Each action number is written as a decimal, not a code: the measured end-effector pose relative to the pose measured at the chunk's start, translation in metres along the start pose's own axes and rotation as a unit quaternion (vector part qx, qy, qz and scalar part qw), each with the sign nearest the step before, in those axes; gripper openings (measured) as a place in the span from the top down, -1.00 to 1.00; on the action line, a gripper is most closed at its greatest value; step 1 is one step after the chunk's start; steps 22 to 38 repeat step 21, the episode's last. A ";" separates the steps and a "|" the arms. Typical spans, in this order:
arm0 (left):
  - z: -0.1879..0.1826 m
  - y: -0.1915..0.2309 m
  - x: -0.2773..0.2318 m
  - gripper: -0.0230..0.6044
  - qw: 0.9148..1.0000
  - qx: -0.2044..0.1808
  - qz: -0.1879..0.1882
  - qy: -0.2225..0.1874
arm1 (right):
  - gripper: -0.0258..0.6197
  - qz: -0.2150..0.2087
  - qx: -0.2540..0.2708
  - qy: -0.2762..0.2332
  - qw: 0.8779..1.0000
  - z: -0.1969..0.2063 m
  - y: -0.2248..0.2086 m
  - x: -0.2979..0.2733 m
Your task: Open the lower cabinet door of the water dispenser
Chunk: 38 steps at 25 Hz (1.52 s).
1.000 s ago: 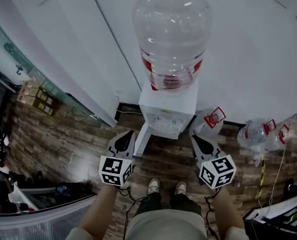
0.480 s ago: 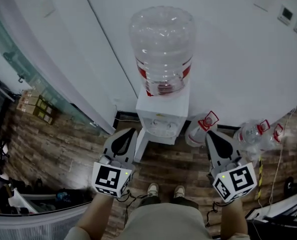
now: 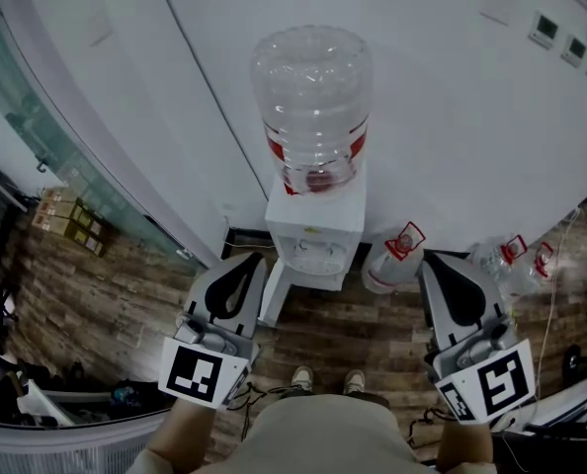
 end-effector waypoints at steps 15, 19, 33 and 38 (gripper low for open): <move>-0.008 0.003 0.018 0.91 1.000 -0.002 -0.012 -0.010 | 0.90 0.005 0.007 0.007 1.000 -0.007 0.013 0.012; -0.009 0.006 0.022 0.91 1.000 -0.002 -0.008 -0.012 | 0.90 0.010 0.017 0.007 1.000 -0.010 0.018 0.009; -0.009 0.007 0.025 0.91 1.000 -0.003 -0.006 -0.011 | 0.90 0.016 0.029 0.008 0.999 -0.011 0.023 0.009; -0.009 0.007 0.025 0.91 1.000 -0.003 -0.006 -0.011 | 0.90 0.016 0.029 0.008 0.999 -0.011 0.023 0.009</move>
Point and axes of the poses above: the fingertips, and each gripper's own axes: x backward along the fingers, y to its left, z out of its underside, the point moved 10 cm from there along x, backward along the fingers, and after that the axes turned 9 degrees about -y, right-handed, at the moved point
